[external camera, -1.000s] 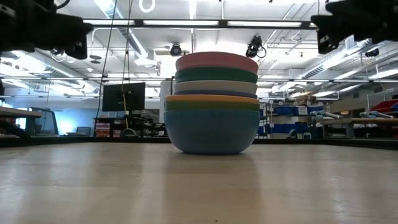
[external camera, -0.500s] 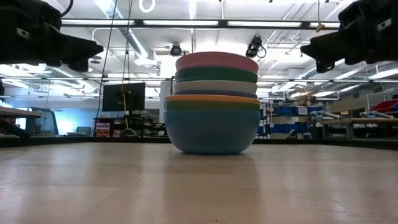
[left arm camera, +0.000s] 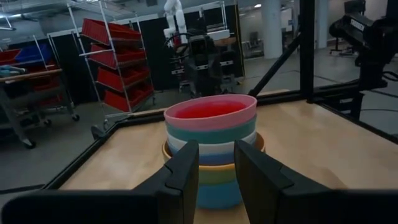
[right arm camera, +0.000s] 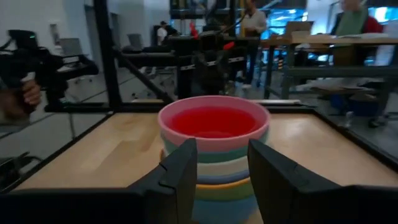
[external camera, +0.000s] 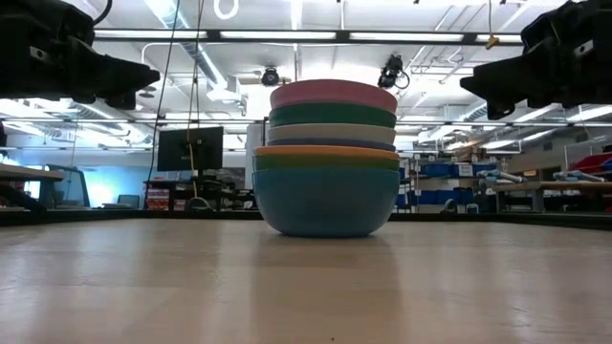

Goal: Nest bowls inside each other
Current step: Return to Home Position

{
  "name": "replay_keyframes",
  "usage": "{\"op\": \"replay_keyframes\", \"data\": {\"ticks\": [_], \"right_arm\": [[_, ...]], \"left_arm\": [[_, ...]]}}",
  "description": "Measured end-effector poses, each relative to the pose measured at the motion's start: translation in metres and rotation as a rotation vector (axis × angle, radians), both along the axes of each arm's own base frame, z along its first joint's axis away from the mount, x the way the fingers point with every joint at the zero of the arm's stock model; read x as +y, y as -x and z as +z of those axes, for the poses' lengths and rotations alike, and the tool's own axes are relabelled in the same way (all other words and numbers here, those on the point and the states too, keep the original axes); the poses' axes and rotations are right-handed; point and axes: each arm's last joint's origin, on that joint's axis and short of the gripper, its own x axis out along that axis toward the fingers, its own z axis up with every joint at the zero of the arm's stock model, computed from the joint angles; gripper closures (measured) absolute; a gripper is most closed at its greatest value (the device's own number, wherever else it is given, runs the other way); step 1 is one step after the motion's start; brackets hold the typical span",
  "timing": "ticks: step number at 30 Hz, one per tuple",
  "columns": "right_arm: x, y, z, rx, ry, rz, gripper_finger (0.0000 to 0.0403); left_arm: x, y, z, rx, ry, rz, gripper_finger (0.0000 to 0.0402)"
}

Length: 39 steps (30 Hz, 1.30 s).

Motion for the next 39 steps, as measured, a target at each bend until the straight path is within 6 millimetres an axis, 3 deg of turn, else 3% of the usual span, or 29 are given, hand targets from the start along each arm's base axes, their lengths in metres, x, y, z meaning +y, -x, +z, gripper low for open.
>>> {"op": "replay_keyframes", "data": {"ticks": [39], "right_arm": [[-0.0008,0.0,0.0001,-0.002,-0.018,-0.026,0.0271]], "left_arm": [[-0.0001,-0.0001,-0.0002,-0.001,0.008,-0.003,0.0291]]}}
